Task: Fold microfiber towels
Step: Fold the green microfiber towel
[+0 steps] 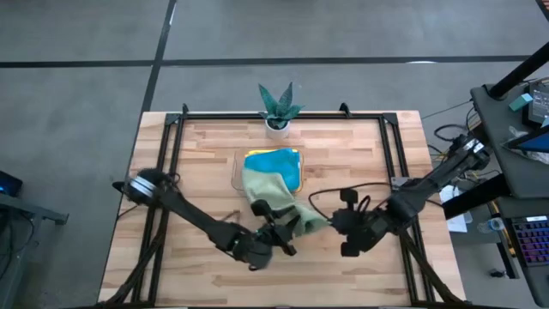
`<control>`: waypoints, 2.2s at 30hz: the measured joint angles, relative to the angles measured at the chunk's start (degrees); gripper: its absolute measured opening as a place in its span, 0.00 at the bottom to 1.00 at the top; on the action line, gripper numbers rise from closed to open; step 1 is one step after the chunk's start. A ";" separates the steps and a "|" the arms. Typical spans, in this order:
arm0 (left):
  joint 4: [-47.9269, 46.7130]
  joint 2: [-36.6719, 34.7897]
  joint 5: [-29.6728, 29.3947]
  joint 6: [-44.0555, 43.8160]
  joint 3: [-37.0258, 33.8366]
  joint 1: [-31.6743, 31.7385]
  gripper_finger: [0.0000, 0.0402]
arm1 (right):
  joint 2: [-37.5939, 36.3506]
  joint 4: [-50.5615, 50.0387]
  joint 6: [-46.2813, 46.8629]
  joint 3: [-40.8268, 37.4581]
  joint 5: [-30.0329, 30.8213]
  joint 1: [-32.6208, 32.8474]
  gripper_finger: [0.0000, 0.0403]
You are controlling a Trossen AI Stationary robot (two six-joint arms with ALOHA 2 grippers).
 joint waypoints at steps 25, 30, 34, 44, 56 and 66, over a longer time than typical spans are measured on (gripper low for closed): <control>-7.45 -8.68 37.24 -10.94 -0.79 -8.70 0.45 | -1.00 -0.69 -5.62 11.88 0.49 -1.94 0.02; -7.03 -0.90 33.07 -17.84 -0.48 -6.99 0.45 | -0.39 -0.51 -5.47 11.88 0.47 -2.04 0.02; -8.59 1.82 19.73 -19.38 -0.63 -5.46 0.45 | -0.08 -0.57 -5.25 11.88 0.47 -2.04 0.02; -12.58 1.35 10.29 -17.88 -0.76 -3.71 0.45 | -0.08 -0.66 -5.85 11.82 0.51 -2.06 0.02; -18.12 1.41 9.04 -14.70 -0.83 -0.27 0.45 | -0.08 -0.68 -5.91 10.72 0.54 -2.02 0.02; -17.85 1.78 18.90 -14.94 -2.96 2.24 0.45 | -0.08 -0.57 -5.40 10.43 0.54 -2.04 0.02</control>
